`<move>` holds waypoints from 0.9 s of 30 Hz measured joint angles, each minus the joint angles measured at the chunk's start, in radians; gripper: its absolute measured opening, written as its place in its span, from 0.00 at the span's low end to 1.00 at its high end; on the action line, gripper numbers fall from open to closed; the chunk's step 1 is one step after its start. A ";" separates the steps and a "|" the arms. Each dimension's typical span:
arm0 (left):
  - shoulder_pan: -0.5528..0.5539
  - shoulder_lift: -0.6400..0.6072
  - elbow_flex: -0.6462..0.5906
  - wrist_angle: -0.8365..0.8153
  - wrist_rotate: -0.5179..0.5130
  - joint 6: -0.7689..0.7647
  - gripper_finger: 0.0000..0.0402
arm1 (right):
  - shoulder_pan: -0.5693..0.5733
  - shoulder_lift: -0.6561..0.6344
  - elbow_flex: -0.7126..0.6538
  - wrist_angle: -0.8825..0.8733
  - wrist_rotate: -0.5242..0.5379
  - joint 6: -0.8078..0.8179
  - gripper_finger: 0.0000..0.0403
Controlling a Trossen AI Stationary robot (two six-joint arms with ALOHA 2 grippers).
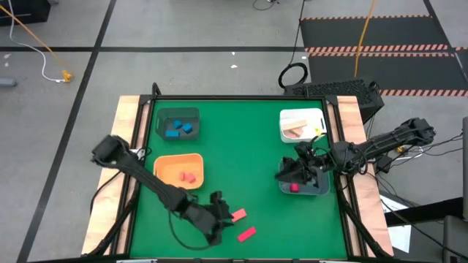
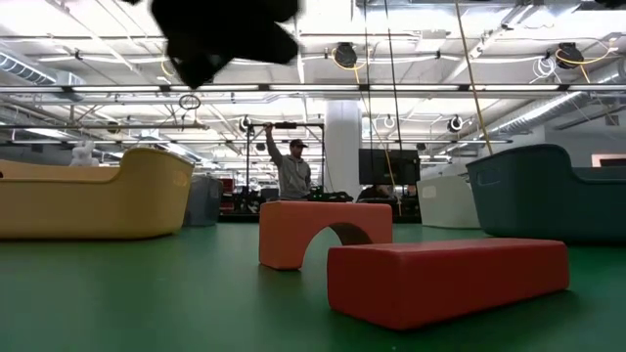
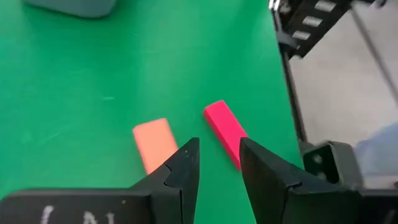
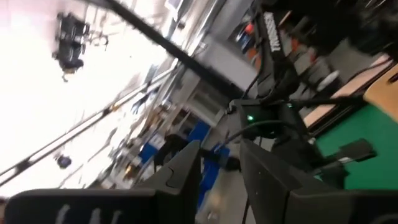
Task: Sort & place blocks by color
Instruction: Put the orange block into the yellow bin
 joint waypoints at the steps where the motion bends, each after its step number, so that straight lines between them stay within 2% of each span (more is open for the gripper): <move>1: 0.002 0.034 0.044 -0.034 0.000 0.006 0.29 | 0.002 0.000 0.000 -0.004 -0.019 0.001 0.25; 6: 0.024 0.167 0.207 -0.225 -0.018 -0.040 0.30 | 0.003 0.000 0.000 -0.015 -0.097 0.002 0.25; 9: 0.043 0.218 0.251 -0.239 -0.018 -0.111 0.34 | 0.002 0.000 0.000 -0.030 -0.138 0.002 0.25; 14: 0.068 0.229 0.267 -0.239 -0.019 -0.161 0.43 | 0.003 0.000 0.000 -0.046 -0.198 0.027 0.25; 19: 0.085 0.225 0.267 -0.244 -0.019 -0.172 0.54 | 0.003 0.000 0.000 -0.082 -0.204 0.025 0.25; 27: 0.072 0.225 0.266 -0.277 -0.016 -0.027 0.65 | 0.003 0.000 -0.001 -0.110 -0.204 0.017 0.25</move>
